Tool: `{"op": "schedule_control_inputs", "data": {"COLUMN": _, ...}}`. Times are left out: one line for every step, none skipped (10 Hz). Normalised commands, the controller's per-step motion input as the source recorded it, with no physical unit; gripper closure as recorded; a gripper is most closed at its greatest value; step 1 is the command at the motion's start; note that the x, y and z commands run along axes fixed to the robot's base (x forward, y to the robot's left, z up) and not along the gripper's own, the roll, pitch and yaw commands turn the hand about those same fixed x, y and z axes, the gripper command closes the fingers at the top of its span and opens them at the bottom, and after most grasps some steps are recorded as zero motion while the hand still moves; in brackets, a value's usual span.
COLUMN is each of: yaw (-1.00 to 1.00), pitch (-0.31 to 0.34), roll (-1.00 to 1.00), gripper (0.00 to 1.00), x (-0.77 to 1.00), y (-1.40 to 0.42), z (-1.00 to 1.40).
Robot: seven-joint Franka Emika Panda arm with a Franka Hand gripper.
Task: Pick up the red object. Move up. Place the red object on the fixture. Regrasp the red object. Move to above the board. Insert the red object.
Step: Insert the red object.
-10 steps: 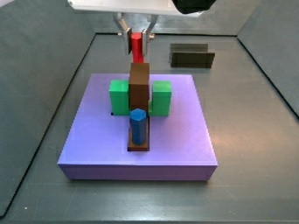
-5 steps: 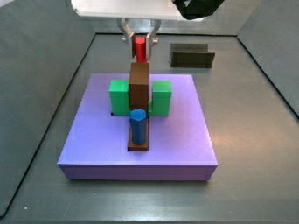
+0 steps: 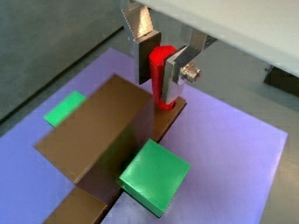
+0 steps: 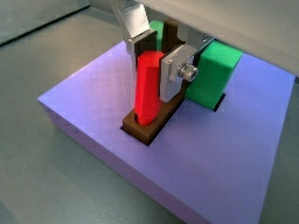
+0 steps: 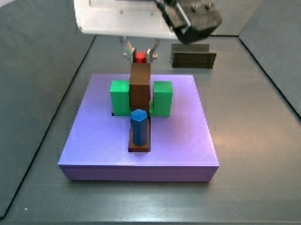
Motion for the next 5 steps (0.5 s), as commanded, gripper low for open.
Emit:
{"op": "schedule_control_inputs", "data": {"yaw": 0.02, "pitch": 0.000, "roll": 0.00, "gripper": 1.00, "x": 0.04, "y": 0.14, "z": -0.26}}
{"op": "schedule_control_inputs", "data": {"yaw": 0.03, "pitch": 0.000, "roll": -0.02, "gripper": 1.00, "x": 0.05, "y": 0.19, "z": -0.35}}
{"op": "schedule_control_inputs", "data": {"yaw": 0.01, "pitch": 0.000, "roll": -0.01, "gripper": 1.00, "x": 0.02, "y": 0.18, "z": -0.51}}
{"op": "schedule_control_inputs", "data": {"yaw": 0.00, "pitch": 0.000, "roll": 0.00, "gripper": 1.00, "x": 0.00, "y": 0.05, "z": -0.15}}
{"op": "schedule_control_inputs", "data": {"yaw": 0.00, "pitch": 0.000, "roll": 0.00, "gripper": 1.00, "x": 0.00, "y": 0.00, "z": 0.00}}
